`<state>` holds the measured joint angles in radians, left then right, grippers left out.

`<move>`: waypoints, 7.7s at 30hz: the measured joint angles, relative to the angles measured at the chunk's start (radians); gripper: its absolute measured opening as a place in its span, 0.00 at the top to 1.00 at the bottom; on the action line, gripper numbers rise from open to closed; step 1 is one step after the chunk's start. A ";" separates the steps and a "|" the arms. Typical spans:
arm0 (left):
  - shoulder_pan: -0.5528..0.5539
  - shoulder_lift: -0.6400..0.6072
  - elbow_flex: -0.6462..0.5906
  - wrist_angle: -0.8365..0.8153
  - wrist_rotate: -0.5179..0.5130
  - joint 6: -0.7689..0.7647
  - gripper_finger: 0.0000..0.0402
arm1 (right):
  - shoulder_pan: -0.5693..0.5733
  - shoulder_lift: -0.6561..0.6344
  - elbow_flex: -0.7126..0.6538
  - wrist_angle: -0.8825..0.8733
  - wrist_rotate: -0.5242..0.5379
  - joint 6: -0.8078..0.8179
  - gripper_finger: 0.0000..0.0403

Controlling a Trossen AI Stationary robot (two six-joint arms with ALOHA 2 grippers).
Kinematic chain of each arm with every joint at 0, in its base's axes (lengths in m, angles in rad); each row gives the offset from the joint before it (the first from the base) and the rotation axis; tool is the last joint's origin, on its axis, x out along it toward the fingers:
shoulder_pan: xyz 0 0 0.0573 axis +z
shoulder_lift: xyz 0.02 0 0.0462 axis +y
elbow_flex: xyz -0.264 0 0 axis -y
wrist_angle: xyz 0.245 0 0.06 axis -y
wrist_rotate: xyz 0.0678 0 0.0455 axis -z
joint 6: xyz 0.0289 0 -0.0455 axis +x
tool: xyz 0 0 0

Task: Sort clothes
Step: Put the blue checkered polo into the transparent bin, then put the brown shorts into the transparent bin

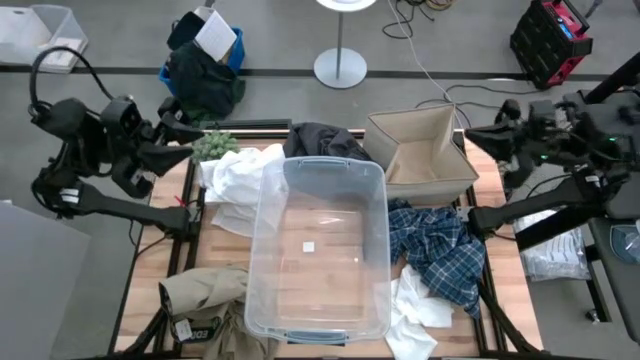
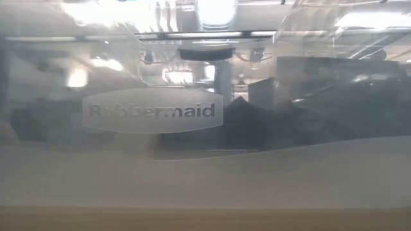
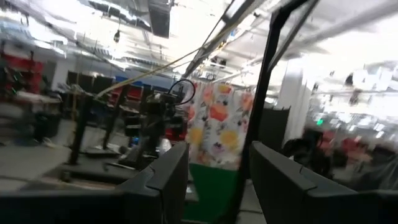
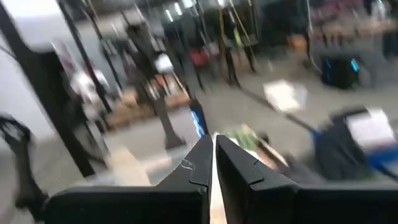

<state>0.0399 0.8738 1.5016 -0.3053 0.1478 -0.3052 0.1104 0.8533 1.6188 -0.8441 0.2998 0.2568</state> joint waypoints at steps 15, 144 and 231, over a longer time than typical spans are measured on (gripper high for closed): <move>0.000 0.082 0.105 -0.119 -0.004 -0.072 0.62 | 0.000 0.287 0.291 -0.730 -0.019 0.178 0.97; 0.000 0.296 0.112 -0.019 -0.214 -0.152 0.62 | -0.208 0.719 0.712 0.121 -0.159 -0.242 0.35; -0.033 0.419 0.225 -0.092 -0.017 -0.327 0.62 | 0.116 -0.091 -0.232 -0.198 -0.350 -0.022 0.50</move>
<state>0.0070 1.2926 1.7264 -0.3972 0.1310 -0.6319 0.2264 0.7619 1.3869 -1.0418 -0.0498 0.2346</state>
